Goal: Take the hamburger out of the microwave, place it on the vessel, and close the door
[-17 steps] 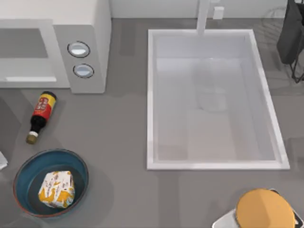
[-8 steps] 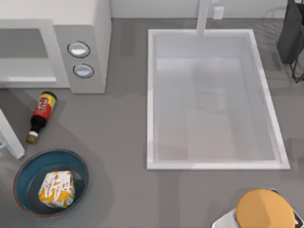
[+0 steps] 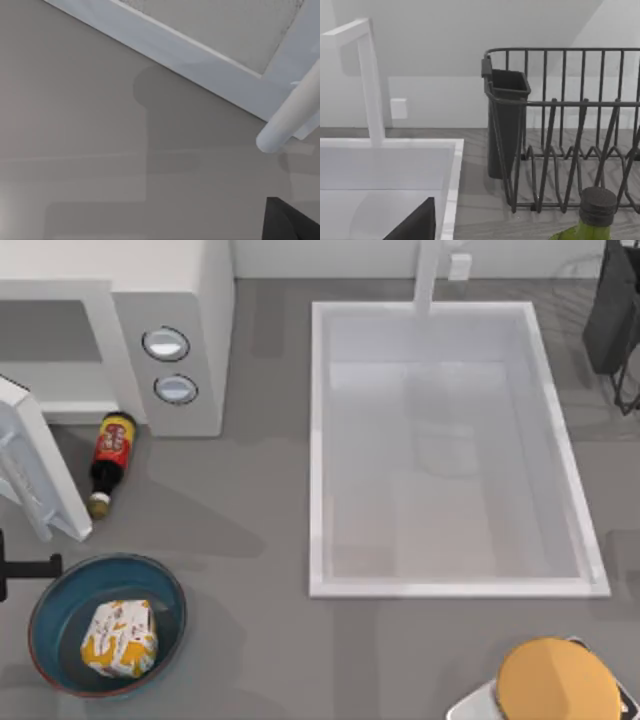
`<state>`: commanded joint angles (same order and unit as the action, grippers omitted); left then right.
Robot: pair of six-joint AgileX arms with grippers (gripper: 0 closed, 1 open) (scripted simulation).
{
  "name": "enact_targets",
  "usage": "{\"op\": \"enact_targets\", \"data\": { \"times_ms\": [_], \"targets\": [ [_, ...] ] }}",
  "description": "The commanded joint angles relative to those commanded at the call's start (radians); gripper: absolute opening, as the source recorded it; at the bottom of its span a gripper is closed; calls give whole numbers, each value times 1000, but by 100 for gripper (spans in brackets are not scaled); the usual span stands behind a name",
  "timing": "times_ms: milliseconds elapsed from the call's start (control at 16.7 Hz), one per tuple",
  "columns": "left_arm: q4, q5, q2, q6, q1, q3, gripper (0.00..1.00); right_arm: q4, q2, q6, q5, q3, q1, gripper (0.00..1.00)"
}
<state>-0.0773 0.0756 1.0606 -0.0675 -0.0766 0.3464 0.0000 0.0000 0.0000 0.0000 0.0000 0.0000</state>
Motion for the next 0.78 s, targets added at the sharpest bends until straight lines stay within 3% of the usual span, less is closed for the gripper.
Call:
{"op": "enact_targets", "data": {
  "times_ms": [420, 780],
  "targets": [
    [17, 0, 42, 4, 2, 29, 0, 0, 0, 0, 0, 0, 0, 100],
    [125, -12, 327, 14, 23, 193, 0, 0, 0, 0, 0, 0, 0, 100]
  ]
}}
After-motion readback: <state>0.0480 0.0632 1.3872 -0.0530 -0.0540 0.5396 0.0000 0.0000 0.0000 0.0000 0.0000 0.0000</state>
